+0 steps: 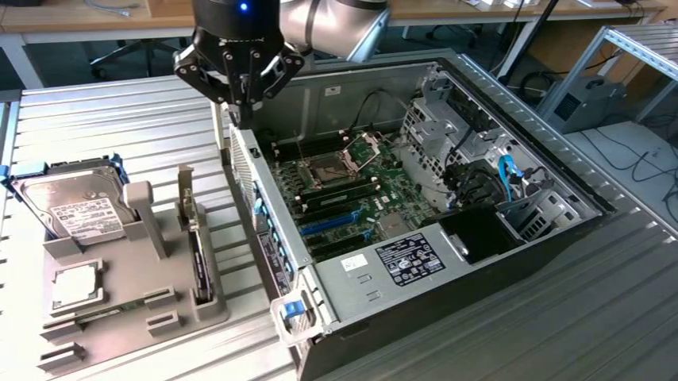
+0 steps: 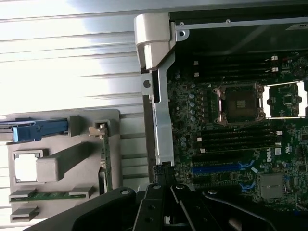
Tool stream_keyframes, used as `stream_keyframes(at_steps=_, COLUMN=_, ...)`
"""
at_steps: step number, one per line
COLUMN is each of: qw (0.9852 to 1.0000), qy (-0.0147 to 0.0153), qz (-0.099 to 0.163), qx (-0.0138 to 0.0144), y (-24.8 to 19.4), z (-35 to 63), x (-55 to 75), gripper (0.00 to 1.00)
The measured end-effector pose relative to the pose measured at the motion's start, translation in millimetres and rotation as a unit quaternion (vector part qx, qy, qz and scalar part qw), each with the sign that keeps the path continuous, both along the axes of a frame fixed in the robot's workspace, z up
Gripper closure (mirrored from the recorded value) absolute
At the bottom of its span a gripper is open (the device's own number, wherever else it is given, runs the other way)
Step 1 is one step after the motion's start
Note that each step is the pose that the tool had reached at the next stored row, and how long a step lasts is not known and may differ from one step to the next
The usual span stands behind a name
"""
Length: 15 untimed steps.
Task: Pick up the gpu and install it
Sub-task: 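Reach for the gpu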
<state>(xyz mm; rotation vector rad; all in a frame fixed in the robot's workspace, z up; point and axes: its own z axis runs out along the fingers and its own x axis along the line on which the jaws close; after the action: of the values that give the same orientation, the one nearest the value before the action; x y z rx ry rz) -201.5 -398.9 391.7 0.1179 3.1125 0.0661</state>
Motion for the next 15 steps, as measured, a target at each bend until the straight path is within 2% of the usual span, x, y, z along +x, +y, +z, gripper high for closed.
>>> stream_keyframes(at_steps=15, qw=1.0, qy=0.0, qz=0.0, qx=0.0, y=-1.0, z=-1.4, x=-22.4, gripper=0.89)
